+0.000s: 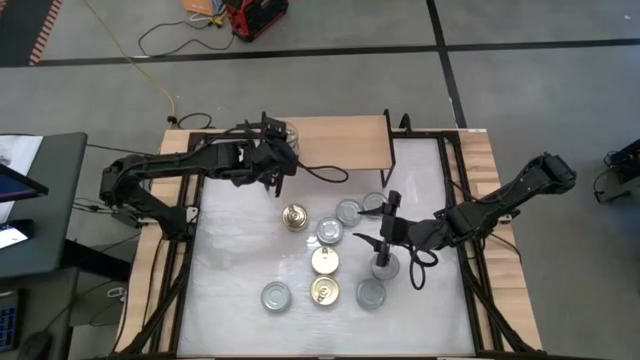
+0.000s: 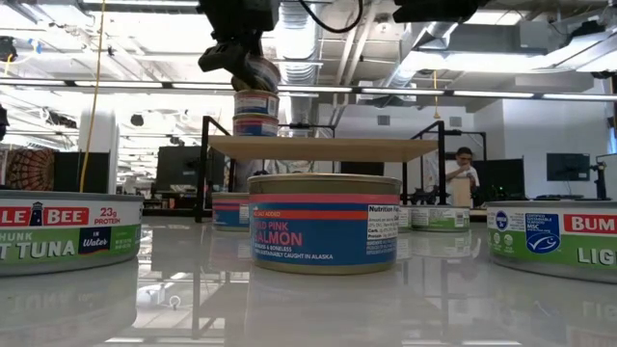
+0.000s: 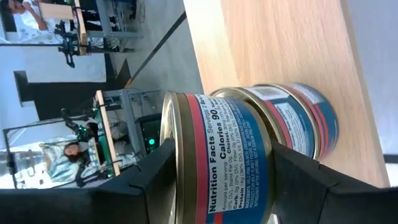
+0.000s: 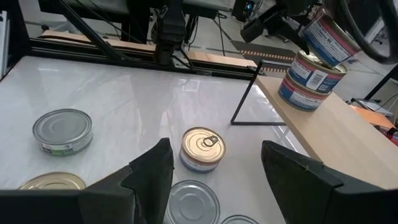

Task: Stack canned seafood by type on shelf
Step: Stack the blue tuna can on top of the blue tuna can

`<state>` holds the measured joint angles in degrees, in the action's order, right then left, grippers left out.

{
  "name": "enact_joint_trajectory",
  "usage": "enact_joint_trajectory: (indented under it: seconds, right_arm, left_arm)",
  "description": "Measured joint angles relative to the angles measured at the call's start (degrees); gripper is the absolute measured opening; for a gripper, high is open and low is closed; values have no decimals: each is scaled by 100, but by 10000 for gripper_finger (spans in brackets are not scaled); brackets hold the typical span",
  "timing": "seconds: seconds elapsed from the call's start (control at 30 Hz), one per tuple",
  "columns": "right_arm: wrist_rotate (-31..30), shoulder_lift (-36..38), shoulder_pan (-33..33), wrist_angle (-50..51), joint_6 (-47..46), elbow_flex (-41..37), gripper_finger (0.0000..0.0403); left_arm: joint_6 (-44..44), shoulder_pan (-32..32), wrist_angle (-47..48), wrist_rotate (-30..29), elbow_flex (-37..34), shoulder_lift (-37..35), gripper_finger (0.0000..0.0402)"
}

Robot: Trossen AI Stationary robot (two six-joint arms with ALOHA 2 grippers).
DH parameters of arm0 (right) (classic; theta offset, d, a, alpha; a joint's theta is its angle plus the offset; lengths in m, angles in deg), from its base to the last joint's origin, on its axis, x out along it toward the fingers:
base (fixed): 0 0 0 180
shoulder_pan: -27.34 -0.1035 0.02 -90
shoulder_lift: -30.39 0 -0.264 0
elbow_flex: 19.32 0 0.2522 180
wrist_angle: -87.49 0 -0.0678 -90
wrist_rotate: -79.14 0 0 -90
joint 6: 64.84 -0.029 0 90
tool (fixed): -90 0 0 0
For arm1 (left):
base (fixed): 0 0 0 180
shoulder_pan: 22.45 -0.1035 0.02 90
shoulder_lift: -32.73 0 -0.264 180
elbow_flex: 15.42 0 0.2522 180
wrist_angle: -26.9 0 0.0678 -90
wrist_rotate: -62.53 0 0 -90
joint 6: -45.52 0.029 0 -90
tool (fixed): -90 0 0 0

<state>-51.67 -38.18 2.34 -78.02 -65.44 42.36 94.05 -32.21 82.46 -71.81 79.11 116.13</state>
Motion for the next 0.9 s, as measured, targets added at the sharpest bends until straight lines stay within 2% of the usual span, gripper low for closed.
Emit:
enact_joint_trajectory:
  seconds: [0.27,0.73,0.9]
  right_arm:
    - [1,0,0,0,0,0,274]
    - [5,0,37,4,5,0,274]
    - [5,0,39,4,0,0,274]
  left_arm:
    - [-453,-86,-61,169,0,0,216]
    - [-733,42,-14,225,0,0,216]
    - [-897,42,314,203,109,7,216]
